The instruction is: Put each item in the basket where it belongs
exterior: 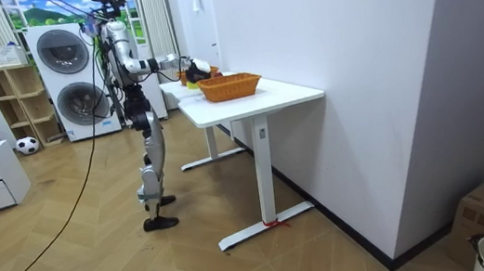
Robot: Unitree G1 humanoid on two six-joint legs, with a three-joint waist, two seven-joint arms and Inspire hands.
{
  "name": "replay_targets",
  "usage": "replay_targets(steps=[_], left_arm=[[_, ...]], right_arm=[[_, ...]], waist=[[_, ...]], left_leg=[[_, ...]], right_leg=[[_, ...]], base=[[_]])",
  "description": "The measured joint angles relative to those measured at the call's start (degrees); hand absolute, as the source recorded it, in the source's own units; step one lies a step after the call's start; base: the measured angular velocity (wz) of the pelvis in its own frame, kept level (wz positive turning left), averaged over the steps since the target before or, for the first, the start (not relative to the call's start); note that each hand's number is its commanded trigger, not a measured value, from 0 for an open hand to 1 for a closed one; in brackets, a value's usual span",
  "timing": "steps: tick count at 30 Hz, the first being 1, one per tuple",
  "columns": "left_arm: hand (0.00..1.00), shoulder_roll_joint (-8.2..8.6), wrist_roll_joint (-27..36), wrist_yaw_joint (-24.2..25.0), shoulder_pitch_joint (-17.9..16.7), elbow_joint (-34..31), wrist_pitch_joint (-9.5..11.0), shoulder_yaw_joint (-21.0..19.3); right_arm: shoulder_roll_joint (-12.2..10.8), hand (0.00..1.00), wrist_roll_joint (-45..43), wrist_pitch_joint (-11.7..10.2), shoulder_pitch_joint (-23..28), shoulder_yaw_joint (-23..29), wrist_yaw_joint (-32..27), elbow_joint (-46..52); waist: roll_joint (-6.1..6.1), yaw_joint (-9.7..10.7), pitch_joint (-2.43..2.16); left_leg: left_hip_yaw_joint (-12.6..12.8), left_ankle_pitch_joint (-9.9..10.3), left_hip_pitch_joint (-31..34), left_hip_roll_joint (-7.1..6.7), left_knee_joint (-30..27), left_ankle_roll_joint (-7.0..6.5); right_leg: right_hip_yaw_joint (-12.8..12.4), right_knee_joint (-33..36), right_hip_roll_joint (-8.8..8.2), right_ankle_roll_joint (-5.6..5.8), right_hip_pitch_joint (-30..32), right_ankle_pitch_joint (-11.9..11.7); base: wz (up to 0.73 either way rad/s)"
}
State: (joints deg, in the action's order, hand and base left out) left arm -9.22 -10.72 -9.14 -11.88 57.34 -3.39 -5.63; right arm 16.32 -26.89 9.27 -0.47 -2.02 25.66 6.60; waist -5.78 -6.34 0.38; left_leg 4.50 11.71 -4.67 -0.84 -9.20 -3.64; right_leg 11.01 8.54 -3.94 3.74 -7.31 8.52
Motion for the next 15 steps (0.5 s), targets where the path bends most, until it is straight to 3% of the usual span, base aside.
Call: replay_targets(steps=[7, 15], left_arm=[[0.0, 1.11, -0.03, 0.69, 0.06, -0.05, 0.23, -0.87], [0.0, 0.95, 0.1, 0.75, -0.17, 2.86, 0.96, -1.19]], right_arm=[[-0.37, 1.0, 3.75, -0.99, -0.29, 3.32, -3.74, 1.07], [-0.35, 1.0, 10.67, -2.04, -0.72, 6.38, -8.63, 1.08]], waist=[[-0.16, -0.05, -0.17], [-0.16, 0.47, -0.04]], left_leg=[[0.05, 0.0, -0.11, 0.01, -0.08, 0.0], [0.01, 0.0, -1.03, 0.0, 0.41, 0.0]], right_leg=[[-0.06, 0.01, 0.01, 0.0, -0.11, 0.0], [0.0, -0.02, 0.03, 0.0, -0.98, 0.0]], base=[[0.0], [0.0]])
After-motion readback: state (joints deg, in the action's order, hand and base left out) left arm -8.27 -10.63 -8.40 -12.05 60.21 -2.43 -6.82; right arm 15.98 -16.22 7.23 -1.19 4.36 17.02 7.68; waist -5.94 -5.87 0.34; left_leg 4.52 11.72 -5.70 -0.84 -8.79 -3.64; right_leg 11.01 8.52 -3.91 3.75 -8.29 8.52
